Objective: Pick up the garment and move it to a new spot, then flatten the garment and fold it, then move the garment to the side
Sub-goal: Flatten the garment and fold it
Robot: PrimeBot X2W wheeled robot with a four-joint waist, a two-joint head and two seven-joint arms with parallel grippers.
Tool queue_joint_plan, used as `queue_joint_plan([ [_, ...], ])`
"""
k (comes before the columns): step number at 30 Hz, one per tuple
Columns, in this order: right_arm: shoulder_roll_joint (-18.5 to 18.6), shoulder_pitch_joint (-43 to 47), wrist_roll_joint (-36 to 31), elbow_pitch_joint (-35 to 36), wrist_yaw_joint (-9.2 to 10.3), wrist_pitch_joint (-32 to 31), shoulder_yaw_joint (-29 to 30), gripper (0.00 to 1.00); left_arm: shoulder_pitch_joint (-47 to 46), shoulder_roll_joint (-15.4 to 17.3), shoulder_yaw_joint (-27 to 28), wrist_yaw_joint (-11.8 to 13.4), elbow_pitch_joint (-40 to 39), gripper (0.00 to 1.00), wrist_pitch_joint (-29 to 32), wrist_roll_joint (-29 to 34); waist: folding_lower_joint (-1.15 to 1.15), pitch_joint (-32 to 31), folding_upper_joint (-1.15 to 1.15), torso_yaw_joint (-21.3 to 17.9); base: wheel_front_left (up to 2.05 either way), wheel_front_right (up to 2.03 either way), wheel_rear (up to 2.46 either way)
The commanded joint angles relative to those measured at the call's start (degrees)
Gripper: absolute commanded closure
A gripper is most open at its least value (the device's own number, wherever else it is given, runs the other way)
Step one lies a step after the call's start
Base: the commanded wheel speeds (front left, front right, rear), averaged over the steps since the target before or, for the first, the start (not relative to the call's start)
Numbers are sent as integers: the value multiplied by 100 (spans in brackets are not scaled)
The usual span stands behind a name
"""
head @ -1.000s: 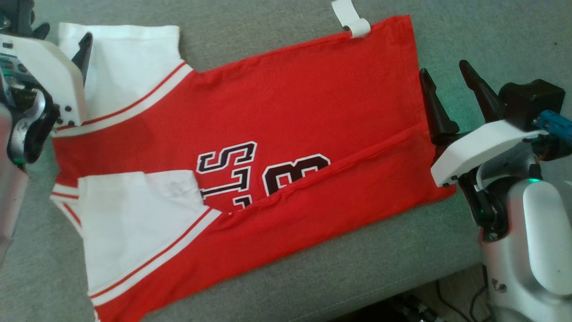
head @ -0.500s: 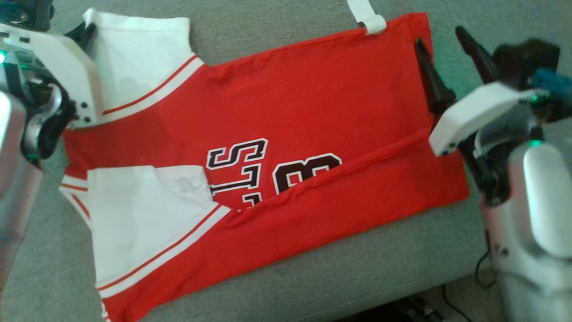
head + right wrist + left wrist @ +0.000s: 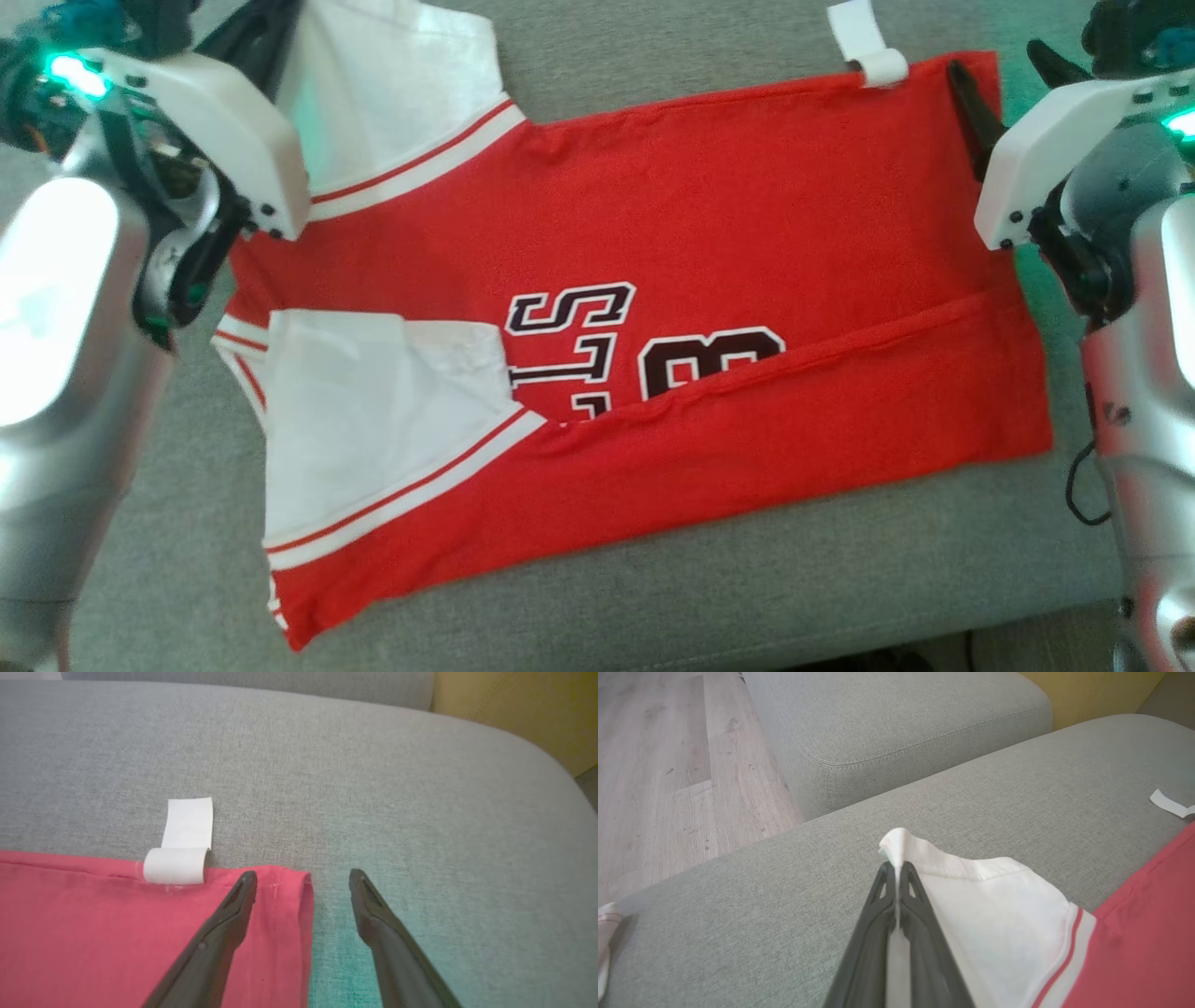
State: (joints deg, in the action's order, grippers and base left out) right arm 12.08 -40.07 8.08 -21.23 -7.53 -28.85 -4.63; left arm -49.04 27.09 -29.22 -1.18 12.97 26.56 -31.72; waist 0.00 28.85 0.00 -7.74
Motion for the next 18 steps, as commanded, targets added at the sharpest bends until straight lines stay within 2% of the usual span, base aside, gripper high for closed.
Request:
queue_joint_plan([
  [1, 97, -170, 58, 41, 4, -52, -42, 0, -246, 166, 193, 13, -246, 100, -69, 15, 0, 21, 0, 83, 0, 0, 0],
  [3, 81, -260, 160, -173, 4, -90, -51, 0, -229, 135, 163, 17, -311, 100, -97, 17, 0, 27, 0, 125, 0, 0, 0],
  [4, 76, -298, 213, -272, 4, -123, -75, 9, -223, 124, 155, 19, -331, 100, -108, 16, 0, 28, 0, 139, 0, 0, 0],
  [5, 76, -333, 260, -366, 4, -159, -101, 38, -219, 117, 149, 22, -347, 100, -117, 12, 0, 29, 0, 150, 0, 0, 0],
  [6, 84, -367, 300, -439, 4, -176, -141, 53, -215, 113, 145, 23, -358, 100, -128, 8, 0, 27, 0, 160, 0, 0, 0],
  [9, 126, -445, 422, -595, 4, -120, -238, 74, -198, 114, 140, 19, -375, 100, -168, -4, 0, 8, 0, 182, 0, 0, 0],
  [10, 149, -468, 457, -647, 4, -91, -271, 90, -190, 118, 141, 19, -380, 100, -180, -9, 0, -3, 0, 187, 0, 0, 0],
  [11, 177, -490, 483, -689, 4, -43, -308, 100, -181, 120, 145, 21, -388, 100, -200, -16, 0, -14, 0, 192, 0, 0, 0],
  [18, 332, -434, 570, -849, 4, 520, -429, 100, 68, 133, 183, 62, -531, 100, -421, -85, 0, -238, 0, 240, 0, 0, 0],
])
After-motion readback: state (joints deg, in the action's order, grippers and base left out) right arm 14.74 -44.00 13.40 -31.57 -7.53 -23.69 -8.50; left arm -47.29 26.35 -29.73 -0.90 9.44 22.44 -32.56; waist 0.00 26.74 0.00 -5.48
